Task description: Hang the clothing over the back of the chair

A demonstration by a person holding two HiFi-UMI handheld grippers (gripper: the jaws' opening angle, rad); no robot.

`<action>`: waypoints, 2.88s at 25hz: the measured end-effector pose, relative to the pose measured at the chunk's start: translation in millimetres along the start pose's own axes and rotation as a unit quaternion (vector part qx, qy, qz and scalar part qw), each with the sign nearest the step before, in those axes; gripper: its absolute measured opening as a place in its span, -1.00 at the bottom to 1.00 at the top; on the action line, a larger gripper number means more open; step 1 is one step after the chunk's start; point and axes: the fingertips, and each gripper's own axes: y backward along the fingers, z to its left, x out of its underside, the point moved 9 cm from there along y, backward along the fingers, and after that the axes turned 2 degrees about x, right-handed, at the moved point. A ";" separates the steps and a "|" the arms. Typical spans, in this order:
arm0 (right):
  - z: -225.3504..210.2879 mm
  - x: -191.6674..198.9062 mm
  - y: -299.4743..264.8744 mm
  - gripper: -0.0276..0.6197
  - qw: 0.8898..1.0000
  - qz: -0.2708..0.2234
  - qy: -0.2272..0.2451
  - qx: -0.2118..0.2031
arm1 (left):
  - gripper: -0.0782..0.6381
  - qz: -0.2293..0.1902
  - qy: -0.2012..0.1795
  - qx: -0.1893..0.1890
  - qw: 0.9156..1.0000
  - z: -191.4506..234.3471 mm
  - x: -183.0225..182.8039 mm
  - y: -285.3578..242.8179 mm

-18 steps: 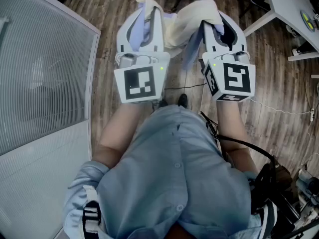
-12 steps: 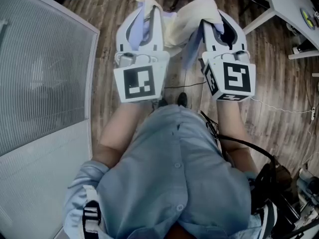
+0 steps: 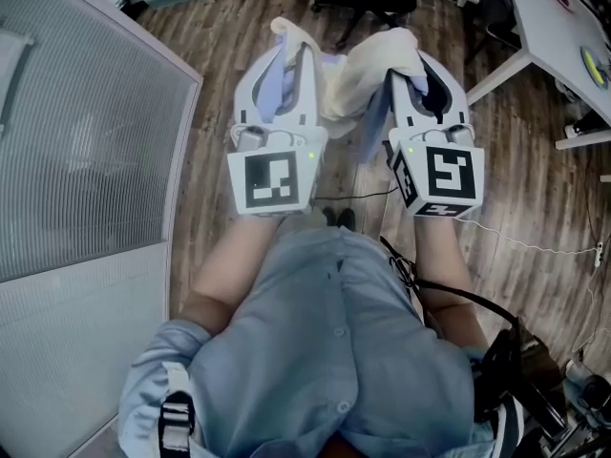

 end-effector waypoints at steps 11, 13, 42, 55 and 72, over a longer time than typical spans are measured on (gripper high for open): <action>-51.6 15.3 -68.7 -0.69 0.999 0.010 -0.008 -0.046 | -0.61 0.014 -0.002 -0.041 0.999 -3.5 15.2 -72.6; -48.9 21.8 -97.5 -0.69 0.998 0.016 -0.006 -0.053 | -0.61 0.019 0.003 -0.049 0.999 15.9 27.5 -91.4; -51.9 52.3 -511.3 -0.69 0.996 0.011 0.003 -0.085 | -0.61 0.017 0.004 -0.087 0.996 266.3 125.8 -392.6; -42.0 78.6 -708.3 -0.69 0.995 0.003 0.021 -0.098 | -0.61 0.005 -0.008 -0.091 0.996 380.9 182.8 -541.5; -93.5 67.4 -941.6 -0.69 0.995 0.006 0.027 -0.095 | -0.61 0.001 -0.003 -0.097 0.995 497.2 199.9 -743.3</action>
